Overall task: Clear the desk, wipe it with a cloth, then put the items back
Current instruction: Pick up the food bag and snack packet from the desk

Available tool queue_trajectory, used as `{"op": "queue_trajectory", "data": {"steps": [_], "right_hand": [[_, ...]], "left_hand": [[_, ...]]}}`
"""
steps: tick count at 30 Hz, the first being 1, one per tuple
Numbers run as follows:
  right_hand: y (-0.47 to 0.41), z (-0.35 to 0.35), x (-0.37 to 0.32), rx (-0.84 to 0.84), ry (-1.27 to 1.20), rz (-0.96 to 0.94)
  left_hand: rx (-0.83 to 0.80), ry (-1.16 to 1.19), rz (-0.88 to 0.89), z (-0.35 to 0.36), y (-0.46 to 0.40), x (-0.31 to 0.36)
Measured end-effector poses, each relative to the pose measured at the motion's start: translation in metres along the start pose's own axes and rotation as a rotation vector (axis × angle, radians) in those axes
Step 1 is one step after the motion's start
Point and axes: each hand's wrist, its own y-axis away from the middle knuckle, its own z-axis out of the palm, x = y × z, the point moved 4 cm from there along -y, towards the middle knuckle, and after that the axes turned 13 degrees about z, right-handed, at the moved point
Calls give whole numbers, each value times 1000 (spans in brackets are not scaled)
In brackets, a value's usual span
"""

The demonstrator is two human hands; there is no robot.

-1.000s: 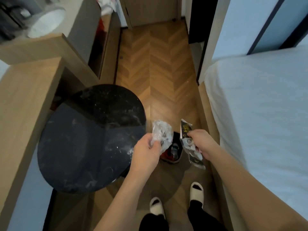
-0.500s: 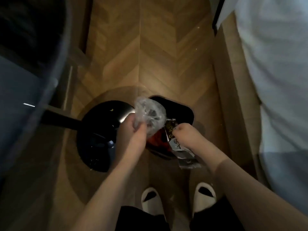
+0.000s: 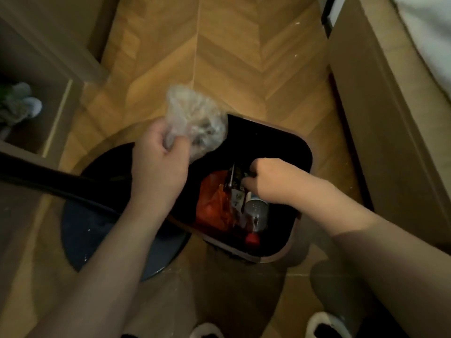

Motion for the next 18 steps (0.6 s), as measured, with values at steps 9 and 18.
{"op": "queue_trajectory", "data": {"steps": [9, 18], "right_hand": [[-9, -11, 20, 105, 49, -30], [-14, -15, 23, 195, 120, -54]], "left_hand": [[108, -41, 140, 3, -5, -12], [-1012, -367, -126, 67, 36, -44]]}}
